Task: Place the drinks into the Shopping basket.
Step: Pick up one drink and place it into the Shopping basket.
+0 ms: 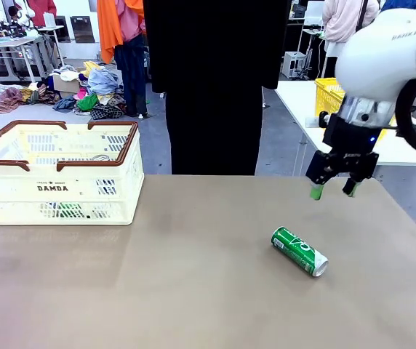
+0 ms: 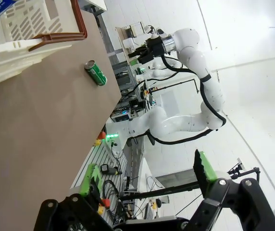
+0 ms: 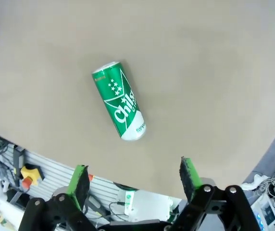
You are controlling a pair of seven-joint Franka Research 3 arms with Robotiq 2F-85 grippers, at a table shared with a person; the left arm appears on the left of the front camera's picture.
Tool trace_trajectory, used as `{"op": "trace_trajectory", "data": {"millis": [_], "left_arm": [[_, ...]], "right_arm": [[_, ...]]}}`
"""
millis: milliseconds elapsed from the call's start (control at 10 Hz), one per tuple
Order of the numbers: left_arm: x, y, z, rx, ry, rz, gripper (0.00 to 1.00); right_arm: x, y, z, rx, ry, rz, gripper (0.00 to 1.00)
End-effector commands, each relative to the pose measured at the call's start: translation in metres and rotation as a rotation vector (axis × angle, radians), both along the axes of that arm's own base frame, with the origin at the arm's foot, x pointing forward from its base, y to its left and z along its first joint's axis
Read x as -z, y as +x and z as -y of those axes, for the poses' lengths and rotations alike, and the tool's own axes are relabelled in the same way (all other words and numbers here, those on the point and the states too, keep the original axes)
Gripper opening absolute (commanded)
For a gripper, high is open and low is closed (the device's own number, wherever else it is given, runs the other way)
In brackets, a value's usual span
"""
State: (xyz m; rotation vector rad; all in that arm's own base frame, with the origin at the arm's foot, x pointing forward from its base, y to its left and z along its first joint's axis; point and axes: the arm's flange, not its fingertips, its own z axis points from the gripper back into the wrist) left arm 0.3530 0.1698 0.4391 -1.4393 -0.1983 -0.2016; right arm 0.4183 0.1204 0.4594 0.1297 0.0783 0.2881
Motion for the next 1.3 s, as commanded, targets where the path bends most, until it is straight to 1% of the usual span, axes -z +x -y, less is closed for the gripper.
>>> {"op": "trace_trajectory", "data": {"millis": [0, 100, 200, 300, 500, 600, 700, 800, 900, 1000, 1100, 1200], "left_arm": [[-0.003, -0.002, 0.0, 0.002, -0.007, -0.004, 1.0], [-0.003, -0.002, 0.0, 0.002, -0.007, -0.004, 1.0], [-0.003, -0.002, 0.0, 0.002, -0.007, -0.004, 1.0], [-0.003, -0.002, 0.0, 0.002, -0.007, -0.004, 1.0], [-0.003, -0.002, 0.0, 0.002, -0.007, -0.004, 1.0], [-0.003, -0.002, 0.0, 0.002, -0.007, -0.004, 1.0], [-0.003, -0.002, 0.0, 0.002, -0.007, -0.004, 1.0], [-0.003, -0.002, 0.0, 0.002, -0.007, -0.004, 1.0], [-0.003, -0.002, 0.0, 0.002, -0.007, -0.004, 1.0], [-0.003, -0.002, 0.0, 0.002, -0.007, -0.004, 1.0], [-0.003, -0.002, 0.0, 0.002, -0.007, -0.004, 1.0], [-0.003, -0.002, 0.0, 0.002, -0.007, -0.004, 1.0]], "right_arm": [[0.039, -0.013, -0.035, 0.066, -0.049, 0.047, 1.0], [0.056, -0.022, -0.038, 0.14, -0.115, 0.024, 1.0], [0.067, -0.03, -0.037, 0.215, -0.163, 0.025, 1.0], [0.078, -0.035, -0.039, 0.241, -0.196, 0.026, 1.0], [0.087, -0.034, -0.036, 0.229, -0.15, 0.044, 1.0], [0.089, -0.033, -0.038, 0.194, -0.109, 0.058, 1.0], [0.091, -0.032, -0.039, 0.159, -0.092, 0.052, 1.0], [0.093, -0.029, -0.039, 0.025, -0.021, 0.055, 1.0], [0.094, -0.027, -0.038, -0.156, 0.028, 0.058, 1.0], [0.094, -0.026, -0.043, -0.4, 0.095, 0.087, 1.0], [0.095, -0.028, -0.049, -0.581, 0.185, 0.098, 1.0], [0.098, -0.027, -0.052, -0.608, 0.162, 0.087, 1.0]]}}
